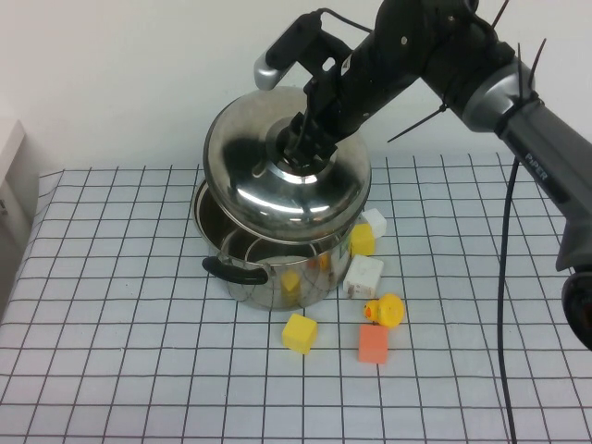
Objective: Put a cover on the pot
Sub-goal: Place the pot lid on the pot
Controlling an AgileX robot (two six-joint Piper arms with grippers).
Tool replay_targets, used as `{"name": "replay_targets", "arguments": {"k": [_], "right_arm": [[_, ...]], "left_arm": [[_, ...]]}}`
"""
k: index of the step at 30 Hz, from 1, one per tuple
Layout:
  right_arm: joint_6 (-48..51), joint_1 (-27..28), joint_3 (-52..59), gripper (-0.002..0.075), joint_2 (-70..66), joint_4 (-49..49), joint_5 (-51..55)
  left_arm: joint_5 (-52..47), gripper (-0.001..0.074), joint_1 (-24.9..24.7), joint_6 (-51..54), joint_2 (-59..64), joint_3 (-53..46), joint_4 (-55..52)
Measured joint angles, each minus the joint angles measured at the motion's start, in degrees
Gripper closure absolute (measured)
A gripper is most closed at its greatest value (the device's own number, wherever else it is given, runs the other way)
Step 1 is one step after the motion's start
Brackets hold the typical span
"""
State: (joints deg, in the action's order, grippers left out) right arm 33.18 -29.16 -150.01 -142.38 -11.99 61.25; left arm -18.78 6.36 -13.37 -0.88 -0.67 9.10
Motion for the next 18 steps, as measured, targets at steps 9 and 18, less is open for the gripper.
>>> {"name": "replay_targets", "arguments": {"k": [9, 18], "right_arm": [[0.2, -0.2, 0.0, 0.0377, 0.0, -2.1, 0.9], [0.7, -2.7, 0.1, 0.0377, 0.0, -3.4, 1.5]], "left_arm": [[0.0, 0.0738, 0.0, 0.0, 0.0, 0.0, 0.0], [0.0, 0.0738, 0.0, 0.0, 0.0, 0.0, 0.0]]}}
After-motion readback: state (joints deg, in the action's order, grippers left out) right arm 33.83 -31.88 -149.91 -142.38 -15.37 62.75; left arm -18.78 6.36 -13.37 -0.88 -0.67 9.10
